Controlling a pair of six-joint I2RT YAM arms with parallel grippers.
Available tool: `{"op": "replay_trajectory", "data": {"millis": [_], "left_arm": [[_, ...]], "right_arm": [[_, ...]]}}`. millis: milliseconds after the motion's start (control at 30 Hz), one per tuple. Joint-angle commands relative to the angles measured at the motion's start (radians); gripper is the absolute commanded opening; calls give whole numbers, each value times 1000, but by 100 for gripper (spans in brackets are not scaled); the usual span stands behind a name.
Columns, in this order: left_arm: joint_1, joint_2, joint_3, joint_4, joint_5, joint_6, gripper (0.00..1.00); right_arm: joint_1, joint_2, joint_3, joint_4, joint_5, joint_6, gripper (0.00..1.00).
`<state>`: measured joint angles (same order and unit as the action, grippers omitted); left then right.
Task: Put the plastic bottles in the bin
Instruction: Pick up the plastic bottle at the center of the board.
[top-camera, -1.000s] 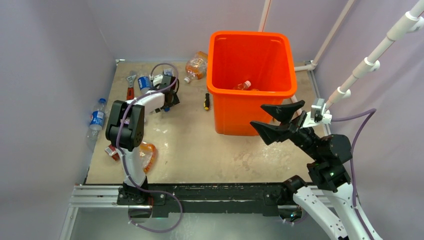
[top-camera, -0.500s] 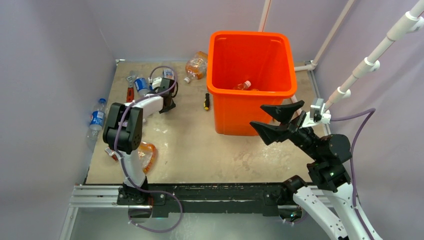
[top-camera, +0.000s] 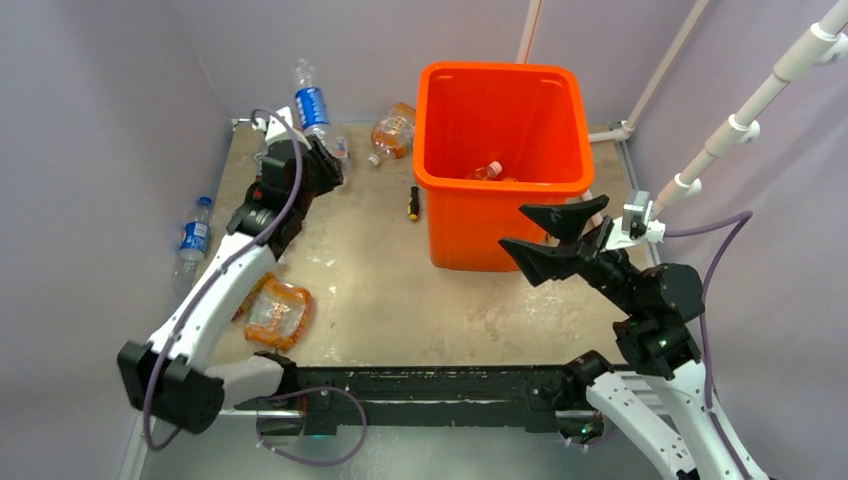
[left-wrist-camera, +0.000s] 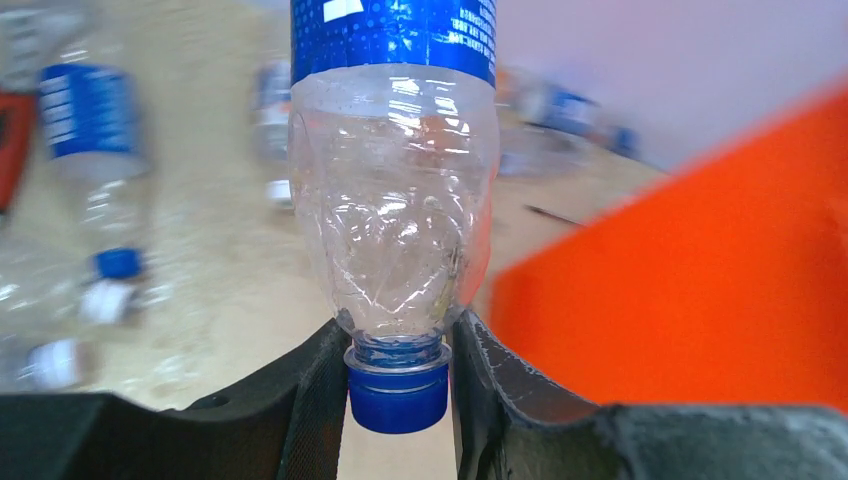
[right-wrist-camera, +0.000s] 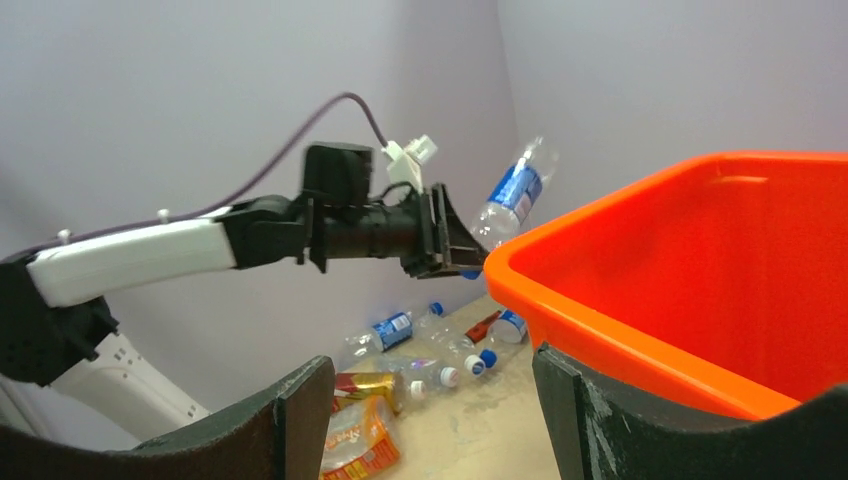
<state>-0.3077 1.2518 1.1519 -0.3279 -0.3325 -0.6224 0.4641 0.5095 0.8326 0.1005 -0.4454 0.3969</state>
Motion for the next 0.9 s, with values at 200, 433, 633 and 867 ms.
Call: {"op": "replay_trajectory", "data": {"millis": [200,433,633,867], "left_arm": [[-137,-459,-270,605,619,48,0],[-137,-532,-324,815,924,8,0],[-138,-558,-317,803,1022,-7,0],[-137,-578,-303,735,1046,17,0]], "right_arm": [[3,147,81,217,-138,126,80],[14,310,185,387,-183,246,93],[125,449,360,374,-92,162,99],[230,569,456,474,22,145,99]]}}
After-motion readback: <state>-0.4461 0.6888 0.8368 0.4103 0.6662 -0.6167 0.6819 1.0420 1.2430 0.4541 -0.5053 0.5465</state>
